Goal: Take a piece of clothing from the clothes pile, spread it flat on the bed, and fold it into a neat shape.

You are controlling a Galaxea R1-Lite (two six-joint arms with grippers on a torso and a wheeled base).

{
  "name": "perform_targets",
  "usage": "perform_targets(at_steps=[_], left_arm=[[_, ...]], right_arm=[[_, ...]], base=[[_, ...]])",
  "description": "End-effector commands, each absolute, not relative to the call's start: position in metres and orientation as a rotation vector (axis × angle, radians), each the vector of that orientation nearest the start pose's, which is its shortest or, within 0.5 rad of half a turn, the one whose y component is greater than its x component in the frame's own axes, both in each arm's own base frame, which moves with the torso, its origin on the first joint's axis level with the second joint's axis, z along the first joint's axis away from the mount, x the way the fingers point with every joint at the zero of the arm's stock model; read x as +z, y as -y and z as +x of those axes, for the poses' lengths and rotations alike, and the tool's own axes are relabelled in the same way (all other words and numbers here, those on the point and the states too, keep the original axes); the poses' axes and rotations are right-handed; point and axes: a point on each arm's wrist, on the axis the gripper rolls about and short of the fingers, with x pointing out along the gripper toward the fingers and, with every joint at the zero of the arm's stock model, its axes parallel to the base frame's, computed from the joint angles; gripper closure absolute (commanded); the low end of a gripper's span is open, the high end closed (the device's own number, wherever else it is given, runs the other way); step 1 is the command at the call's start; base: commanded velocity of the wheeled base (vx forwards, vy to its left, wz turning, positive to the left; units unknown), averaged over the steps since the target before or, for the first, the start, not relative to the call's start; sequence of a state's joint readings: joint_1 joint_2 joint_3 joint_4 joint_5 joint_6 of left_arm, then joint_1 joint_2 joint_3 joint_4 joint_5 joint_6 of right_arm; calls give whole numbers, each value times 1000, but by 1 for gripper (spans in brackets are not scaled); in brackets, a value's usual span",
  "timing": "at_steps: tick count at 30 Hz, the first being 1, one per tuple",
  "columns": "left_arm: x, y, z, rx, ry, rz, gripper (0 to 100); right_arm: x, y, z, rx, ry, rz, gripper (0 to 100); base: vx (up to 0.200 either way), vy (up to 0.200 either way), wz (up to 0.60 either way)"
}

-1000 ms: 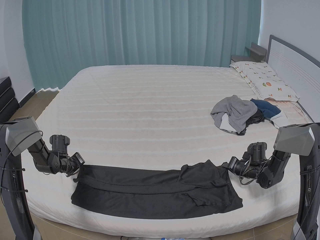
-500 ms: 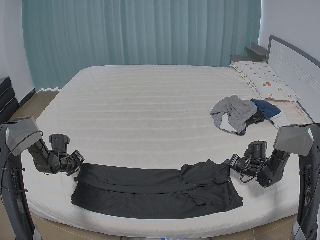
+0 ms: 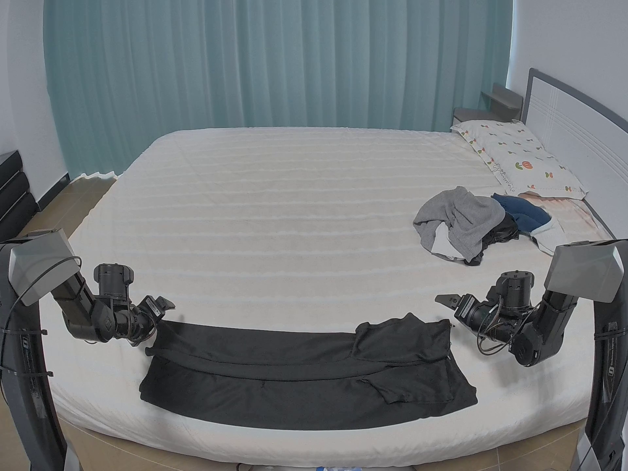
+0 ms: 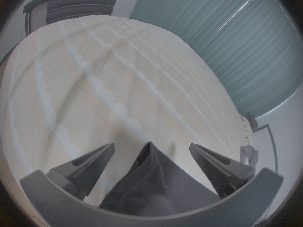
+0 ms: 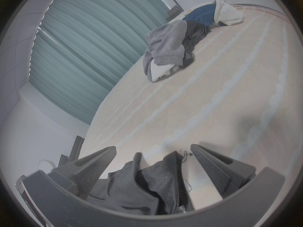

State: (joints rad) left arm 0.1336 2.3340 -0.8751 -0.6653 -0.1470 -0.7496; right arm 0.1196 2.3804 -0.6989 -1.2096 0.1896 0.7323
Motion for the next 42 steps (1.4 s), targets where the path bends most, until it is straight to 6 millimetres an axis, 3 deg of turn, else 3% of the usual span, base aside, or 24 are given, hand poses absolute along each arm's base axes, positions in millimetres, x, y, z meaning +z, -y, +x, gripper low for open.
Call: perform_targets(at_steps=[1,4,9,20,24,25,35,42], left_arm=[[-4,-59,370,269,-713,-898,0],[5,-66,370,248,-694,-949,0],[6,-68,368,241,-696,-959,0],[2,-65,367,242,-711,-957,0],[2,-66,368,240,-710,-953,0],[2,-66,368,240,-710,-953,0],[2,-66,368,241,-710,-951,0],[4,-64,363,241,-716,-944,0]], right_arm=[[6,-59,355,173,-523,718,0],[10,-71,352,216,-534,681,0],[-2,-87,347,259,-617,616,0],[-41,-88,342,286,-732,542,0],[-43,-88,341,288,-737,535,0],[-43,-88,341,288,-737,535,100],[-37,-83,333,295,-729,498,100],[-14,-72,321,370,-707,541,100]], base=[[0,0,0],[0,0,0],[0,0,0],[0,0,0],[0,0,0],[0,0,0],[0,0,0],[0,0,0]])
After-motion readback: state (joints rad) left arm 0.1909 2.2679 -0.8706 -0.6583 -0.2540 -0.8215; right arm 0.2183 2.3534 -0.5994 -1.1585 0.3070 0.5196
